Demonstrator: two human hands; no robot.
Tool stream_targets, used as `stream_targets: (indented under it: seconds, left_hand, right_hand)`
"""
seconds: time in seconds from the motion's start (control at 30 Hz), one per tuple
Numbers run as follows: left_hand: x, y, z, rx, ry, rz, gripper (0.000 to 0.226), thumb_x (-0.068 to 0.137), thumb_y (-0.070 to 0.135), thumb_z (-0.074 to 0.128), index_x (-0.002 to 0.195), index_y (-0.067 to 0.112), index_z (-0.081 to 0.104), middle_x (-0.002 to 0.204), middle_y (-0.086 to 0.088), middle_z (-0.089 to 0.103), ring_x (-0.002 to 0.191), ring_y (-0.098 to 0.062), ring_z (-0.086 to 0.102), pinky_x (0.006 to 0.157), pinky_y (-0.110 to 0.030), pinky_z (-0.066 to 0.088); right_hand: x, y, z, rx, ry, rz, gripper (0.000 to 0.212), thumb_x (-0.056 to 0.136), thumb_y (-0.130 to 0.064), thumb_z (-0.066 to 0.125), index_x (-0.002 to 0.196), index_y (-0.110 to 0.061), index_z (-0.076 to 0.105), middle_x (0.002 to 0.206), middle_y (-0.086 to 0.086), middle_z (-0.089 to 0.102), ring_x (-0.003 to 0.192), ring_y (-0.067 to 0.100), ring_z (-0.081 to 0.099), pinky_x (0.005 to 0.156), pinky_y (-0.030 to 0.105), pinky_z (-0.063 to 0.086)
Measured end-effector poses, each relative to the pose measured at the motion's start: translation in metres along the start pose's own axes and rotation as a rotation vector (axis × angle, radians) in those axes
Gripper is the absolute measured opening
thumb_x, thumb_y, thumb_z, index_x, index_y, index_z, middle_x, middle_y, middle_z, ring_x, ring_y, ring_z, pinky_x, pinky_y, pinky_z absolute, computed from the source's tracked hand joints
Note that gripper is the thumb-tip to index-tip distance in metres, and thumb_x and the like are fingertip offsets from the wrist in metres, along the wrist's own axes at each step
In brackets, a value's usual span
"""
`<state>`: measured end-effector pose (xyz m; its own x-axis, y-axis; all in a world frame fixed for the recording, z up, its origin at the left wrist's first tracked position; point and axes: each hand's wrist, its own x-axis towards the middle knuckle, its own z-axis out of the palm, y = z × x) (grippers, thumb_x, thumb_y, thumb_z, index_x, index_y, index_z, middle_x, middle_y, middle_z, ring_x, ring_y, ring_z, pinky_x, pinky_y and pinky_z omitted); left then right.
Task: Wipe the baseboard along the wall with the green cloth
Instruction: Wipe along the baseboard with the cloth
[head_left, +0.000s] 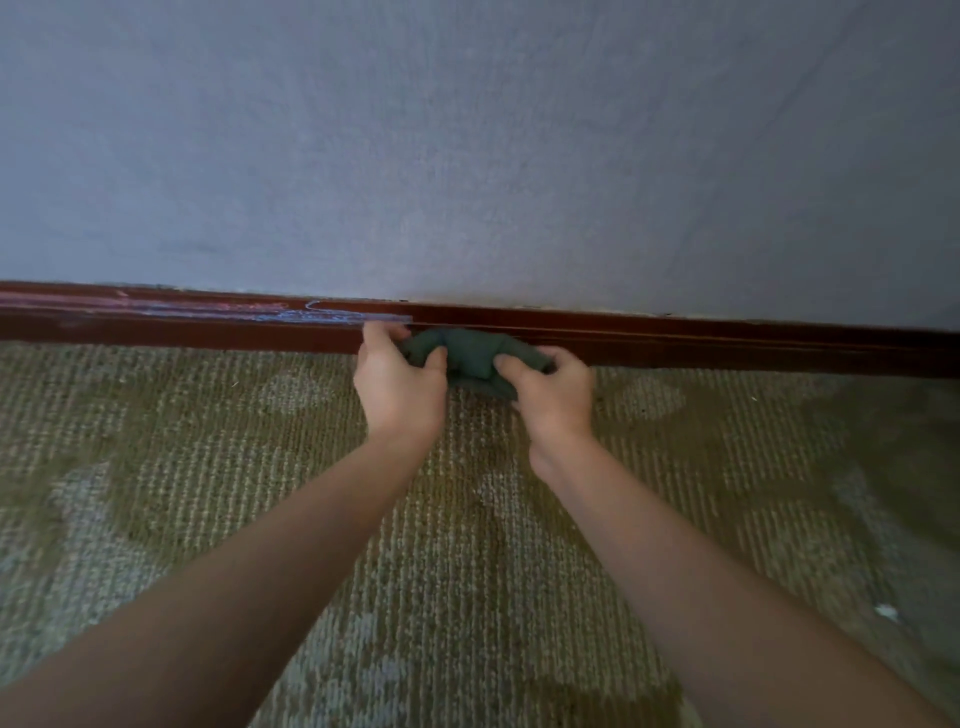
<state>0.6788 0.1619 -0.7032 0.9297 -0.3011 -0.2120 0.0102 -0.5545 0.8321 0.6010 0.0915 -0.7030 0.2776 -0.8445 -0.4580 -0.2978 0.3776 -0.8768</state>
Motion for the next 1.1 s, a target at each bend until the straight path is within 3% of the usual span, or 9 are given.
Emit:
stream_targets:
  seconds: [0.07, 0.17, 0.27, 0.37, 0.47, 0.77, 0.97, 1.1]
  left_hand:
    - [-0.001, -0.005, -0.009, -0.027, -0.084, -0.067, 0.027, 0.085, 0.015, 0.065, 0.108, 0.009, 0.052, 0.098, -0.007, 0.056, 0.082, -0.018, 0.054, 0.068, -0.029, 0.046]
    - [0.001, -0.006, -0.025, -0.043, -0.198, -0.035, 0.012, 0.088, 0.016, 0.063, 0.098, 0.011, 0.060, 0.085, -0.003, 0.059, 0.071, -0.015, 0.052, 0.061, -0.024, 0.040]
    - [0.000, 0.002, -0.046, -0.003, -0.264, 0.032, 0.007, 0.090, 0.018, 0.060, 0.093, 0.016, 0.054, 0.075, 0.006, 0.053, 0.062, -0.009, 0.049, 0.051, -0.023, 0.038]
    - [0.003, 0.012, -0.073, 0.012, -0.307, 0.032, 0.010, 0.088, 0.013, 0.063, 0.092, 0.014, 0.054, 0.077, 0.005, 0.053, 0.077, -0.021, 0.060, 0.068, -0.032, 0.053]
    - [0.002, 0.023, -0.092, -0.044, -0.334, 0.005, 0.012, 0.086, 0.007, 0.064, 0.089, 0.013, 0.054, 0.084, -0.003, 0.055, 0.086, -0.027, 0.062, 0.077, -0.043, 0.056]
    - [0.021, 0.008, -0.075, -0.100, -0.224, -0.101, 0.014, 0.086, 0.006, 0.065, 0.087, 0.009, 0.051, 0.092, -0.011, 0.058, 0.087, -0.028, 0.062, 0.077, -0.044, 0.056]
    - [0.031, 0.005, -0.074, -0.173, -0.209, -0.192, 0.021, 0.081, 0.012, 0.072, 0.084, 0.011, 0.051, 0.089, -0.006, 0.058, 0.075, -0.015, 0.060, 0.056, -0.021, 0.054]
    - [0.030, 0.005, -0.064, -0.088, -0.096, -0.167, 0.024, 0.077, 0.018, 0.076, 0.087, 0.008, 0.056, 0.092, -0.010, 0.062, 0.085, -0.024, 0.063, 0.075, -0.039, 0.057]
  right_hand:
    - [-0.010, 0.002, -0.004, 0.030, -0.070, 0.052, 0.015, 0.083, -0.007, 0.066, 0.078, -0.018, 0.057, 0.085, 0.003, 0.063, 0.085, 0.020, 0.061, 0.075, 0.031, 0.052]
    - [-0.026, -0.009, -0.004, 0.081, -0.134, 0.074, 0.016, 0.087, -0.006, 0.062, 0.081, -0.017, 0.052, 0.091, 0.005, 0.060, 0.088, 0.023, 0.062, 0.068, 0.030, 0.055]
    - [-0.043, -0.028, 0.003, 0.089, -0.132, 0.062, 0.018, 0.088, -0.002, 0.059, 0.081, -0.015, 0.048, 0.094, 0.008, 0.057, 0.084, 0.025, 0.063, 0.061, 0.031, 0.058]
    - [-0.062, -0.046, 0.015, 0.084, -0.110, 0.087, 0.022, 0.088, 0.004, 0.057, 0.077, -0.012, 0.046, 0.087, 0.010, 0.056, 0.071, 0.024, 0.061, 0.056, 0.031, 0.058]
    - [-0.075, -0.057, 0.022, 0.104, -0.079, 0.143, 0.024, 0.088, 0.006, 0.056, 0.075, -0.012, 0.046, 0.086, 0.011, 0.055, 0.069, 0.023, 0.058, 0.058, 0.032, 0.056]
    - [-0.044, -0.041, 0.043, 0.245, -0.072, 0.236, 0.014, 0.083, 0.003, 0.064, 0.088, -0.008, 0.057, 0.094, 0.011, 0.059, 0.076, 0.022, 0.060, 0.055, 0.025, 0.053]
    - [-0.027, -0.034, 0.053, 0.282, -0.109, 0.262, 0.018, 0.082, 0.004, 0.065, 0.094, -0.005, 0.057, 0.091, 0.007, 0.060, 0.075, 0.018, 0.062, 0.054, 0.022, 0.056]
    - [-0.023, -0.030, 0.054, 0.288, -0.086, 0.231, 0.015, 0.082, 0.005, 0.065, 0.086, -0.008, 0.058, 0.089, 0.008, 0.062, 0.072, 0.018, 0.065, 0.055, 0.022, 0.057]
